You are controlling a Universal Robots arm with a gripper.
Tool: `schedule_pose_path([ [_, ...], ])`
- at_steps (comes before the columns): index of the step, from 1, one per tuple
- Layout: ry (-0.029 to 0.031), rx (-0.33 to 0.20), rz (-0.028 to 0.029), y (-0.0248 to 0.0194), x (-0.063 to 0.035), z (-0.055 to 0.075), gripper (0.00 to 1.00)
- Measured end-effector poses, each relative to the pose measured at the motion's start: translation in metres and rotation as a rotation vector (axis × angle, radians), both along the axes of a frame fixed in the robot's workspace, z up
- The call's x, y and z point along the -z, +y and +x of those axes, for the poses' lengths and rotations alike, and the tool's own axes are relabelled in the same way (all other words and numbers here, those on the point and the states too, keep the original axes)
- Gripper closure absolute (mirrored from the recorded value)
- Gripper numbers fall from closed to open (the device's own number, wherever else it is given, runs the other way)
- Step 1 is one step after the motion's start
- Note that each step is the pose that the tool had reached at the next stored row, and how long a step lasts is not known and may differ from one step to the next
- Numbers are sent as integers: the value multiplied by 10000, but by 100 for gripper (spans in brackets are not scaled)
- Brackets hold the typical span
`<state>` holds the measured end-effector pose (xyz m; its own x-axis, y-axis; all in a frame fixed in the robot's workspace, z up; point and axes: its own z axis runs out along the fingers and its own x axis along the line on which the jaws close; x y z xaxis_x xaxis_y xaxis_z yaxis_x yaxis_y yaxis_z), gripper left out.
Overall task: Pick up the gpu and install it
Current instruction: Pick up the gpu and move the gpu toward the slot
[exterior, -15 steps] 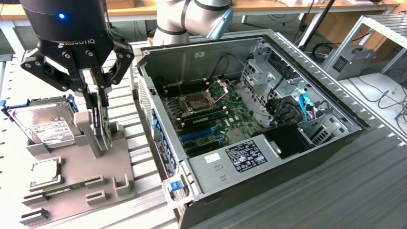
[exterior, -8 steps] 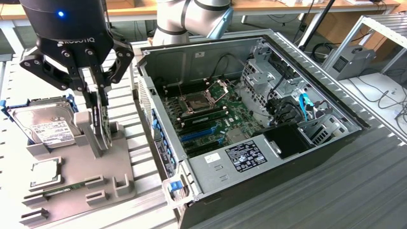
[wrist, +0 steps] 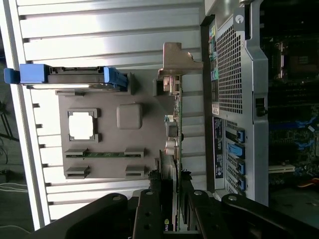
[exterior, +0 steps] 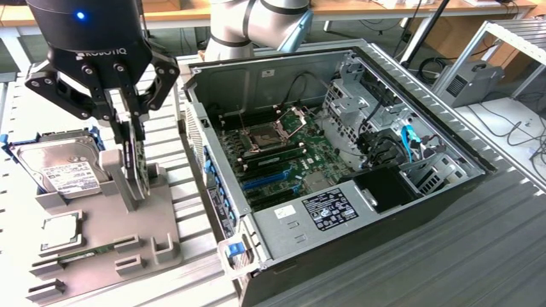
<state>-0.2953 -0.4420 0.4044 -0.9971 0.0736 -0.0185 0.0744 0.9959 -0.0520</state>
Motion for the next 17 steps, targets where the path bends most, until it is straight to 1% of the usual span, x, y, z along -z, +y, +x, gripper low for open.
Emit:
schedule_pose_path([
  [17, 0, 0, 0, 0, -47, 0, 74],
])
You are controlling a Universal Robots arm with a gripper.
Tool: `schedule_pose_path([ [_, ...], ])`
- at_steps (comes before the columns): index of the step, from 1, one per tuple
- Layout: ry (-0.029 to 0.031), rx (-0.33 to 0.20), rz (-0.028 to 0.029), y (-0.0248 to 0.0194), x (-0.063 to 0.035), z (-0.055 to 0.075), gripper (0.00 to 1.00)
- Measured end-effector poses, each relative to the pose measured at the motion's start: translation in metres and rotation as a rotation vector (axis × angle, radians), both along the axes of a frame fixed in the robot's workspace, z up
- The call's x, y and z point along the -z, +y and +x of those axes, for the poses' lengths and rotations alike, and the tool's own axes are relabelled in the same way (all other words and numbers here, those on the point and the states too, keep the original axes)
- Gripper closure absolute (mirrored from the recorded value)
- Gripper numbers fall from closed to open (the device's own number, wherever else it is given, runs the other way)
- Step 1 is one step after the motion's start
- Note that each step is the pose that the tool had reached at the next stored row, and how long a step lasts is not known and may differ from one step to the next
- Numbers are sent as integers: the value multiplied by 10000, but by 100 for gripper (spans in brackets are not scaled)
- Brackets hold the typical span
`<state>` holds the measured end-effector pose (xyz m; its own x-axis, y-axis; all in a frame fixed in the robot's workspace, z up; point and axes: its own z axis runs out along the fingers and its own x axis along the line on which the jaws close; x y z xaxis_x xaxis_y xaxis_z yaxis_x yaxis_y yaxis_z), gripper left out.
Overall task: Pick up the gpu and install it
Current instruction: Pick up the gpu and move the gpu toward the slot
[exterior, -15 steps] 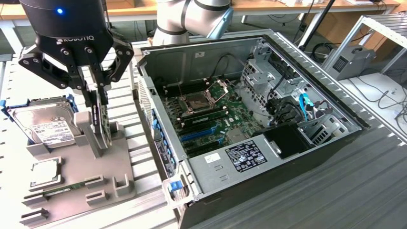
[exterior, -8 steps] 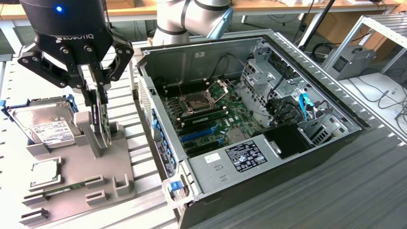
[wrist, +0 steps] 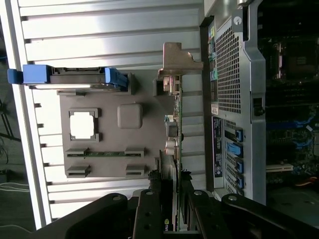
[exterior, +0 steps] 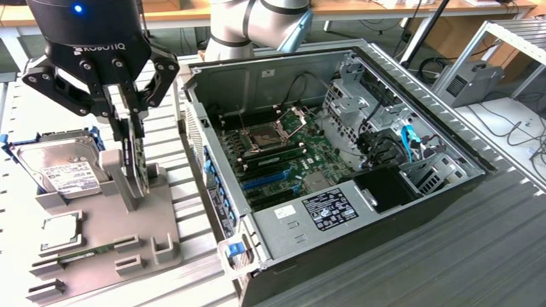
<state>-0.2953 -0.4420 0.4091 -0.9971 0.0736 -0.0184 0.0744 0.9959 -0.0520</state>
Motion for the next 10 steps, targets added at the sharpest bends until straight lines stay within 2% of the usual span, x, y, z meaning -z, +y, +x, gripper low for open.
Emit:
schedule_pose_path([
  [10, 0, 0, 0, 0, -45, 0, 74],
])
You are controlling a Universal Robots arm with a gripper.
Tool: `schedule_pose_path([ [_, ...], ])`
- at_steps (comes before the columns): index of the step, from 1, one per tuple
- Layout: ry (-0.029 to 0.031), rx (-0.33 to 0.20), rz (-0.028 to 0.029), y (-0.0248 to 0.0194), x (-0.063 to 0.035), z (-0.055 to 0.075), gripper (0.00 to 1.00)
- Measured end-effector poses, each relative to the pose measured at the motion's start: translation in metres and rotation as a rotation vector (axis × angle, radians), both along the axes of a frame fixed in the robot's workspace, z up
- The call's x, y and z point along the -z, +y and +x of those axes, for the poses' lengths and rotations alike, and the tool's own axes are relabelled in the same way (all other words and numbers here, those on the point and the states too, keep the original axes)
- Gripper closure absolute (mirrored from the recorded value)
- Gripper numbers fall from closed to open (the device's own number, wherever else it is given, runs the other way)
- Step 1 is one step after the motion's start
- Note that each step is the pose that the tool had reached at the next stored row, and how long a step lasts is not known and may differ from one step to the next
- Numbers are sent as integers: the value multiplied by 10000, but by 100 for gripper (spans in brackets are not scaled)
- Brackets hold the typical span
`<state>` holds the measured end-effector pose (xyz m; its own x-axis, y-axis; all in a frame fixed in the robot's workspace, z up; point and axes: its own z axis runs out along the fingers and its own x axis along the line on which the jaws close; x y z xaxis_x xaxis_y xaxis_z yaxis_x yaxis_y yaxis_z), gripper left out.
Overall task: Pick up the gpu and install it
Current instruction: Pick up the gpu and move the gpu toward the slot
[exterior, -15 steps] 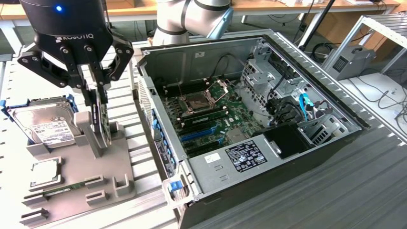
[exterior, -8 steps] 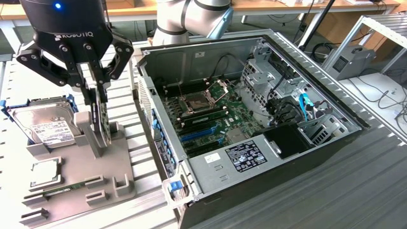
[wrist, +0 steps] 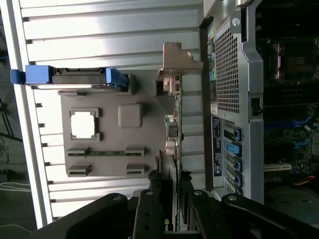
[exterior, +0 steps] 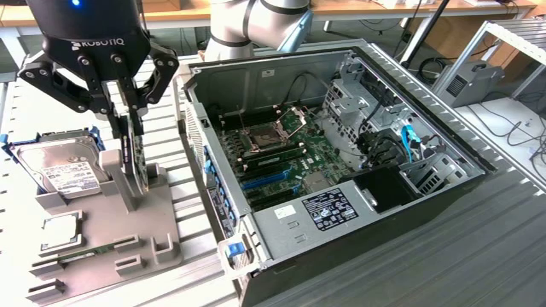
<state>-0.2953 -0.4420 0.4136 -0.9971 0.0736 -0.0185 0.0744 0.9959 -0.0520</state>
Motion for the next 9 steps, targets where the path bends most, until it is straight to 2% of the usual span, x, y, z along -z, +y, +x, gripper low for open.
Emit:
schedule_pose_path([
  [9, 0, 0, 0, 0, -38, 0, 74],
])
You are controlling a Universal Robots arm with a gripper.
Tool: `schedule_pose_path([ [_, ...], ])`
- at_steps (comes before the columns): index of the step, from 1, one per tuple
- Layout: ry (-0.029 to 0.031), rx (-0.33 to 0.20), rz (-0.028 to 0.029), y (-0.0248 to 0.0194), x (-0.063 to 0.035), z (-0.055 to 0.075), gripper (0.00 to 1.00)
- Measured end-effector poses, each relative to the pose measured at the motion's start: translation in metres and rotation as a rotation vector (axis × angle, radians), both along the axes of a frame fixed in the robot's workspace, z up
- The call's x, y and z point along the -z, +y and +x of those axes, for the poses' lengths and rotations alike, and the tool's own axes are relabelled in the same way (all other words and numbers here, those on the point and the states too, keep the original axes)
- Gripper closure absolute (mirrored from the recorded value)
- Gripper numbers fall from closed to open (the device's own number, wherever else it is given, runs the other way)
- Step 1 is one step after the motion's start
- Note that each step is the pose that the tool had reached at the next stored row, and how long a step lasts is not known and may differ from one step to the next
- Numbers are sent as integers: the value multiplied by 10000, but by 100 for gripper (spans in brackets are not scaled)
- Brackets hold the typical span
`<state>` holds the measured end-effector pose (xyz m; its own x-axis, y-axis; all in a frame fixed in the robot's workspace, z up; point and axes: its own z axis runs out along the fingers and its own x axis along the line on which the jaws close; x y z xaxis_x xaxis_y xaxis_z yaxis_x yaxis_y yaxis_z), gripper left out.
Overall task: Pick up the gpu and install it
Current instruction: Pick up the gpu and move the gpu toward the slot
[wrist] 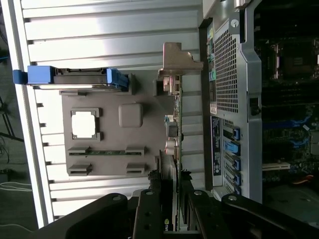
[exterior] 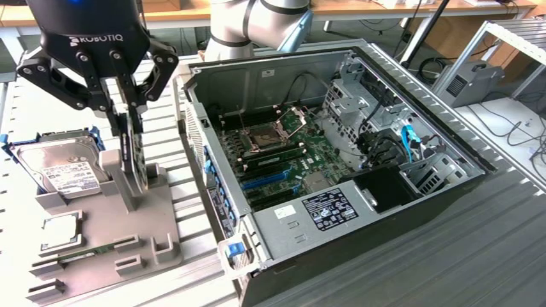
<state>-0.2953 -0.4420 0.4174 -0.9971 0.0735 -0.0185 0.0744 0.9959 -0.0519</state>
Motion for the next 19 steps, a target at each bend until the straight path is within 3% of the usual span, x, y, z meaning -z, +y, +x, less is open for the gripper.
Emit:
schedule_pose_path([
  [19, 1, 0, -1, 0, -72, 0, 74],
])
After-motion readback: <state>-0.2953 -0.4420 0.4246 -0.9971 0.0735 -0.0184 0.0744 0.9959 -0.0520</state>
